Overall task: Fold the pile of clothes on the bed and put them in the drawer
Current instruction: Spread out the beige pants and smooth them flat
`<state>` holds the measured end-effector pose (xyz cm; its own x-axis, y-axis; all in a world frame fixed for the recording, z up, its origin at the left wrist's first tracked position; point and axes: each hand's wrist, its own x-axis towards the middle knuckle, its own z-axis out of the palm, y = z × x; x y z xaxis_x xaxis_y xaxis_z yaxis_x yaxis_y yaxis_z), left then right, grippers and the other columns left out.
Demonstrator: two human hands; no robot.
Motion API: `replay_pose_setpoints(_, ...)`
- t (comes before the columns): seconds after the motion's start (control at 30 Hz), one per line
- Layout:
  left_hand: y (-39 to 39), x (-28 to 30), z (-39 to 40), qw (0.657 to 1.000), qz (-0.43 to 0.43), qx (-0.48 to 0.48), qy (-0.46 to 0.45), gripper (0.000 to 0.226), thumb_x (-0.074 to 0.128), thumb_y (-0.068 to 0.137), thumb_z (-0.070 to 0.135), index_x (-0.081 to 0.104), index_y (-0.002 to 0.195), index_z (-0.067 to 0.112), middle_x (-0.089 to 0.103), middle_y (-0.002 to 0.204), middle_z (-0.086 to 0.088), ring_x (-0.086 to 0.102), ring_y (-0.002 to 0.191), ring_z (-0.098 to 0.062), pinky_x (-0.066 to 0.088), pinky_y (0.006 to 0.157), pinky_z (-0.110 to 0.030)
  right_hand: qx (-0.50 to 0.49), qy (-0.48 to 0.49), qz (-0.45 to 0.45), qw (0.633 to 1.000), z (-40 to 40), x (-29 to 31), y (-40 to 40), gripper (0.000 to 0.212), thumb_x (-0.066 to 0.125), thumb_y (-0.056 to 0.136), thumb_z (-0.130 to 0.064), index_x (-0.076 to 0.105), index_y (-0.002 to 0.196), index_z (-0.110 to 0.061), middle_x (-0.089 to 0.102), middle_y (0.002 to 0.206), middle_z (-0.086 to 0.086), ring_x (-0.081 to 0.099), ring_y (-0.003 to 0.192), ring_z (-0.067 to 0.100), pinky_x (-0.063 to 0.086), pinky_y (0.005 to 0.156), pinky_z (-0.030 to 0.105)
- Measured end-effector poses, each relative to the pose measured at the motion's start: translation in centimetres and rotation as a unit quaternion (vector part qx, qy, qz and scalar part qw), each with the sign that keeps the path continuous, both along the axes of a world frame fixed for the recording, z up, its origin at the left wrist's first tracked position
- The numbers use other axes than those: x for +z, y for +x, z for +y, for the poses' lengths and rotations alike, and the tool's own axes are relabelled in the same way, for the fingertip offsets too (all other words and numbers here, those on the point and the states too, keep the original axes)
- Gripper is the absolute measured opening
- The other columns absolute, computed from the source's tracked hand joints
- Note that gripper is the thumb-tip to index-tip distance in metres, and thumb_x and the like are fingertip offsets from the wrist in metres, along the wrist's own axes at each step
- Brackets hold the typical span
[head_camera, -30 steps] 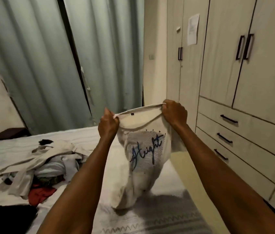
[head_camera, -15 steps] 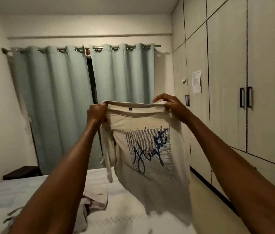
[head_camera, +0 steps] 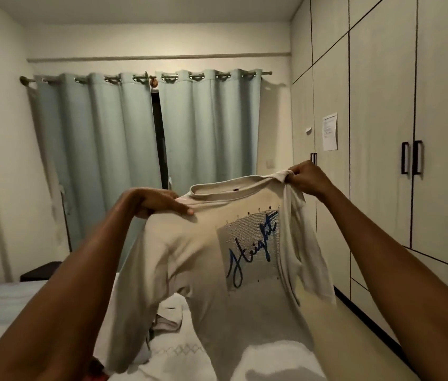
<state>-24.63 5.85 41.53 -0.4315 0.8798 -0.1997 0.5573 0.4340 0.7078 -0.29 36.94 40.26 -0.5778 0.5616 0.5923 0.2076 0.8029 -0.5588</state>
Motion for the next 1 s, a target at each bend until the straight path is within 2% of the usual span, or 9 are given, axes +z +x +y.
replay_pose_setpoints(0.13,-0.6,0.1,0.1,0.997,0.029,0.048,0.049,0.042,0.077,0.082,0.029,0.069,0.115,0.004,0.073,0.092,-0.009,0.068,0.071,-0.017,0.057,0.061,-0.028,0.009,-0.094,-0.085,0.992,-0.3,0.1,0.5,0.021,0.051,0.095,0.0,0.071,0.094,-0.006,0.059,0.076,0.015,0.058,0.054,0.023,0.043,0.043,0.026)
replay_pose_setpoints(0.23,-2.2,-0.3,0.0,0.988,0.055,0.116,0.089,0.043,0.074,0.087,0.038,0.068,0.114,0.004,0.055,0.083,-0.005,0.041,0.052,-0.009,0.033,0.045,-0.021,0.02,-0.172,-0.105,0.979,-0.1,-0.3,0.5,0.019,0.055,0.101,-0.011,0.065,0.112,0.001,0.056,0.083,0.015,0.059,0.049,0.018,0.051,0.044,0.024)
replay_pose_setpoints(0.33,-3.1,-1.1,-0.4,0.99,0.008,0.112,0.084,0.036,0.068,0.092,0.034,0.066,0.111,0.004,0.06,0.09,-0.004,0.05,0.05,-0.01,0.03,0.038,-0.018,0.043,-0.232,-0.147,0.961,0.1,-0.4,0.0,0.035,0.06,0.101,-0.029,0.063,0.116,0.003,0.054,0.084,0.012,0.057,0.051,0.015,0.053,0.047,0.023)
replay_pose_setpoints(0.47,-4.4,-2.8,-1.5,0.989,-0.1,0.11,0.014,0.038,0.06,0.096,0.027,0.06,0.12,-0.003,0.073,0.093,-0.016,0.072,0.066,-0.021,0.055,0.047,-0.022,0.118,-0.325,-0.238,0.908,0.1,-0.6,-0.3,0.049,0.054,0.101,-0.04,0.062,0.12,0.004,0.07,0.109,0.02,0.07,0.062,0.022,0.056,0.047,0.023)
replay_pose_setpoints(0.63,-7.4,-5.8,-1.3,0.991,-0.088,0.096,-0.023,0.055,0.062,0.083,0.042,0.063,0.119,0.0,0.061,0.067,-0.004,0.053,0.048,-0.007,0.046,0.042,-0.016,0.137,-0.314,-0.291,0.894,1.8,-2.7,-3.1,0.054,0.053,0.098,-0.05,0.067,0.12,-0.002,0.073,0.097,0.016,0.068,0.063,0.018,0.056,0.051,0.022)
replay_pose_setpoints(0.7,-8.8,-6.7,-0.8,0.992,-0.085,0.082,-0.044,0.045,0.058,0.087,0.043,0.065,0.104,0.002,0.055,0.061,-0.003,0.049,0.045,-0.005,0.042,0.041,-0.014,0.145,-0.295,-0.302,0.895,2.7,-3.5,-4.7,0.056,0.058,0.091,-0.055,0.07,0.114,-0.005,0.069,0.082,0.009,0.059,0.056,0.011,0.051,0.048,0.018)
replay_pose_setpoints(0.8,-11.3,-8.4,0.2,0.989,-0.075,0.071,-0.104,0.026,0.065,0.091,0.027,0.061,0.078,0.005,0.055,0.058,-0.005,0.049,0.044,-0.007,0.041,0.043,-0.016,0.185,-0.322,-0.346,0.862,4.5,-4.6,-7.1,0.055,0.07,0.083,-0.045,0.066,0.114,-0.001,0.064,0.079,0.004,0.056,0.06,0.008,0.053,0.05,0.017)
replay_pose_setpoints(0.93,-16.5,-11.9,2.2,0.97,-0.017,0.109,-0.215,0.012,0.075,0.085,0.009,0.066,0.085,0.001,0.061,0.065,-0.006,0.055,0.053,-0.011,0.048,0.049,-0.02,0.132,-0.304,-0.484,0.81,7.4,-6.7,-12.2,0.048,0.079,0.084,-0.023,0.064,0.123,0.002,0.07,0.098,0.011,0.066,0.074,0.015,0.061,0.064,0.024)
replay_pose_setpoints(1.0,-19.6,-13.6,4.4,0.967,0.058,0.175,-0.178,0.016,0.075,0.087,0.012,0.066,0.081,0.0,0.066,0.067,-0.011,0.059,0.052,-0.015,0.052,0.051,-0.025,0.074,-0.276,-0.503,0.815,8.7,-7.8,-16.1,0.035,0.073,0.091,-0.015,0.066,0.12,0.003,0.074,0.098,0.013,0.071,0.076,0.019,0.061,0.069,0.027)
